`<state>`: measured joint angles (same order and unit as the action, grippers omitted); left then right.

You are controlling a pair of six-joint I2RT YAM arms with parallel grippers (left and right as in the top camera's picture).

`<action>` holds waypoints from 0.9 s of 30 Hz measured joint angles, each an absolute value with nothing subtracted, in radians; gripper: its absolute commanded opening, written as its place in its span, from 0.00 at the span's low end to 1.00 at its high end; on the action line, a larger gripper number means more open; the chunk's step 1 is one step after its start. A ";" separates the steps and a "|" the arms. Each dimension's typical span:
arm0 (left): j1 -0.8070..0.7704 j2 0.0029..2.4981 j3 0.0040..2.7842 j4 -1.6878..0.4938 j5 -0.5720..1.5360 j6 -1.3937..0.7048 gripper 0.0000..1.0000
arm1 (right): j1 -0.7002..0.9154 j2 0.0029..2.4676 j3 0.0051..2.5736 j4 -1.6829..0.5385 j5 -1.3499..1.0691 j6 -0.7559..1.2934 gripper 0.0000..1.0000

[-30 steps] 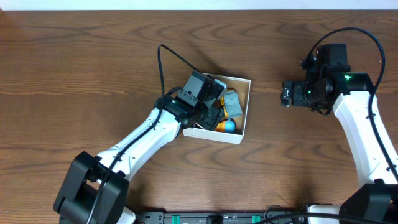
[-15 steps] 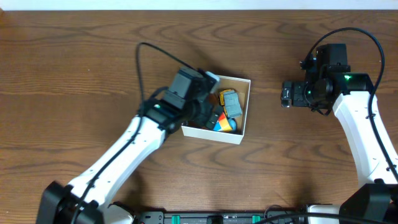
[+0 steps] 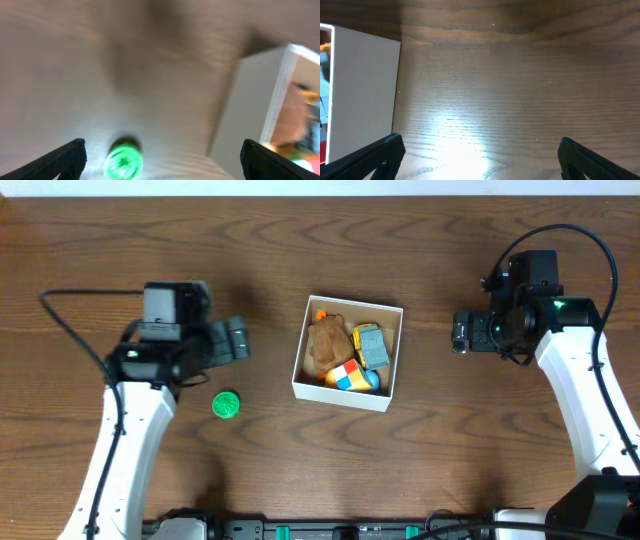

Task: Pack container
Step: 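Move the left gripper over the green round object and lower, then close the left gripper on the green round object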

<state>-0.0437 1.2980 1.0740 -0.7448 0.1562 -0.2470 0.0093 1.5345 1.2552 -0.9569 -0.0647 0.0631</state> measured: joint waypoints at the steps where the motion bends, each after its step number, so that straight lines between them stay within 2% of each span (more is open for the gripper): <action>1: -0.028 1.304 1.072 -0.757 0.154 -0.262 0.98 | 0.009 1.534 1.256 -0.957 -0.065 0.063 0.99; 16: -0.010 1.613 0.958 -0.790 0.151 -0.360 0.98 | 0.009 1.534 1.255 -0.956 -0.065 0.060 0.99; 27: -0.010 1.693 0.958 -0.789 0.150 -0.364 0.98 | 0.009 1.534 1.256 -0.957 -0.065 0.059 0.99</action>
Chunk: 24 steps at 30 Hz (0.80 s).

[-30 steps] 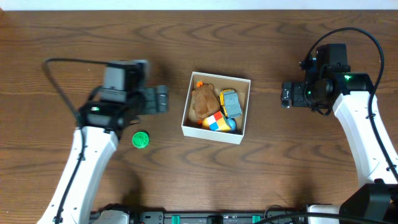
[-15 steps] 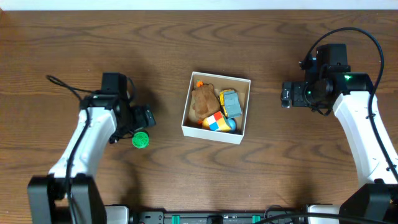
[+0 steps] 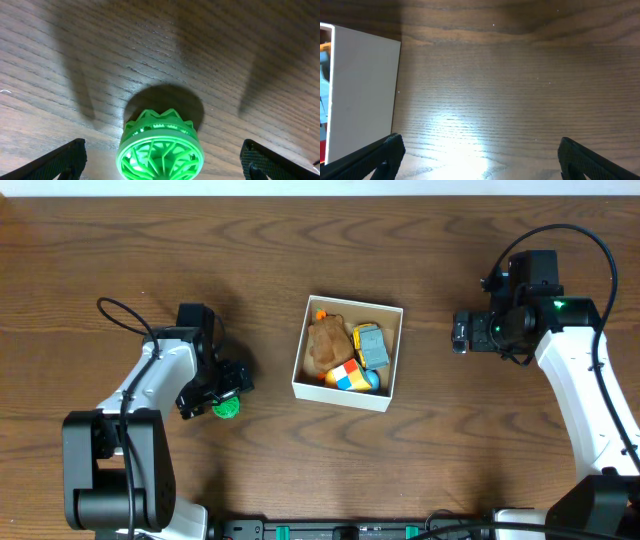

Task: Pack container
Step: 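Close the left gripper on the green round object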

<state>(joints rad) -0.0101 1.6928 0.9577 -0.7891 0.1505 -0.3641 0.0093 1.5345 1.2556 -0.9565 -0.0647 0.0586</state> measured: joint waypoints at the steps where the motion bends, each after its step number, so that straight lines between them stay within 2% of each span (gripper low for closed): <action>1: -0.010 1.695 0.958 -0.789 0.150 -0.364 0.98 | 0.009 1.534 1.256 -0.957 -0.065 0.059 0.99; 24: -0.010 1.699 0.904 -0.760 0.150 -0.370 1.00 | 0.009 1.534 1.255 -0.957 -0.065 0.056 0.99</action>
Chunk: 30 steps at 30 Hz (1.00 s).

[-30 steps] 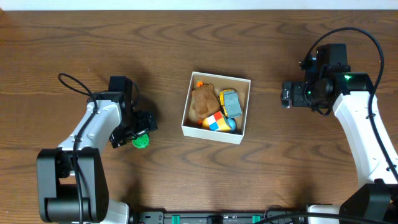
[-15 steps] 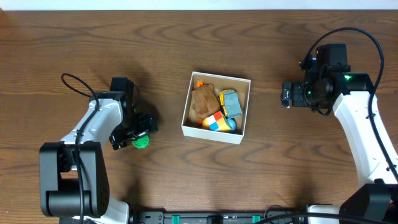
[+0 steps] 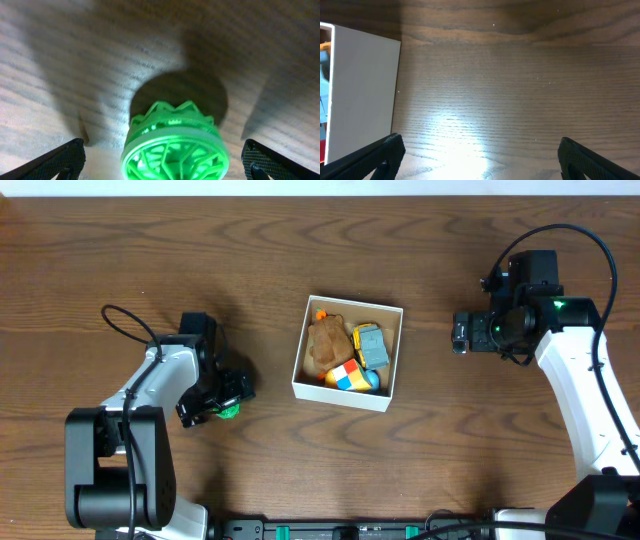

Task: Pack container
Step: 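Close the left gripper on the green round object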

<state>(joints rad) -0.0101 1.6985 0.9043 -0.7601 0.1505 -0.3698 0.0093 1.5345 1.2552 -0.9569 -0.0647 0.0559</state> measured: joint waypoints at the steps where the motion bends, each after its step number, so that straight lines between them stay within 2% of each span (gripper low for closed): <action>1: -0.010 1.698 0.904 -0.754 0.150 -0.370 1.00 | 0.009 1.534 1.256 -0.957 -0.065 0.056 0.99; 6: -0.010 1.699 0.904 -0.752 0.151 -0.373 0.88 | 0.009 1.534 1.256 -0.958 -0.065 0.056 0.99; 18: -0.010 1.699 0.904 -0.752 0.150 -0.372 0.68 | 0.009 1.534 1.256 -0.960 -0.065 0.056 0.99; 25: -0.010 1.699 0.904 -0.752 0.150 -0.371 0.50 | 0.009 1.534 1.256 -0.960 -0.065 0.056 0.99; 30: -0.010 1.699 0.904 -0.752 0.150 -0.373 0.41 | 0.009 1.534 1.255 -0.960 -0.065 0.056 0.99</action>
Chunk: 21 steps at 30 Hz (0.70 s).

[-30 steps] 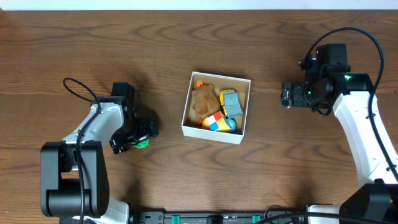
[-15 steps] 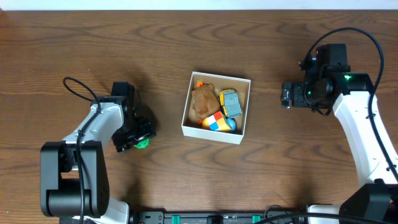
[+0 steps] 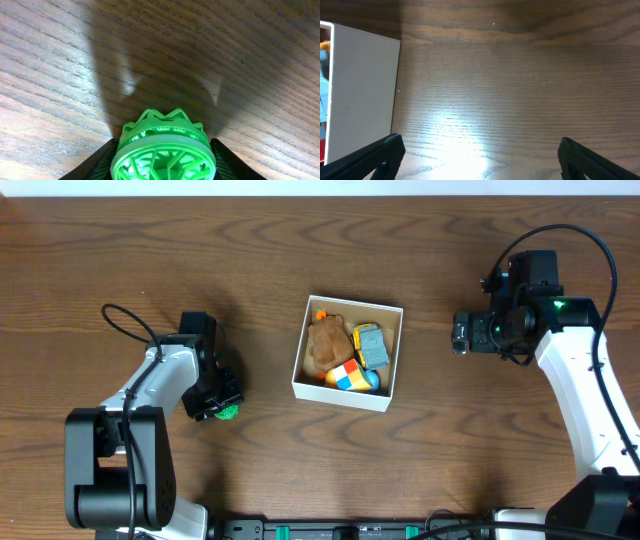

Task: Pack container
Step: 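Close the left gripper on the green round object, then lift the green object and lower it into the box, release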

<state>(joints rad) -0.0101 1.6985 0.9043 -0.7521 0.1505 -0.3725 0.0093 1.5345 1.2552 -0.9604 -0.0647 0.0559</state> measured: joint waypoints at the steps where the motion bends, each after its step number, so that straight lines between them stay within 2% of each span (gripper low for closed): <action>1: -0.010 1.698 0.904 -0.752 0.150 -0.373 0.39 | 0.009 1.534 1.255 -0.960 -0.065 0.056 0.99; 10: -0.010 1.699 0.922 -0.788 0.150 -0.373 0.22 | 0.009 1.534 1.255 -0.960 -0.065 0.056 0.99; 19: -0.046 1.666 1.179 -0.913 0.150 -0.362 0.19 | 0.009 1.534 1.255 -0.960 -0.065 0.056 0.99; 21: -0.084 1.640 1.249 -0.912 0.150 -0.347 0.15 | 0.009 1.534 1.255 -0.960 -0.065 0.056 0.99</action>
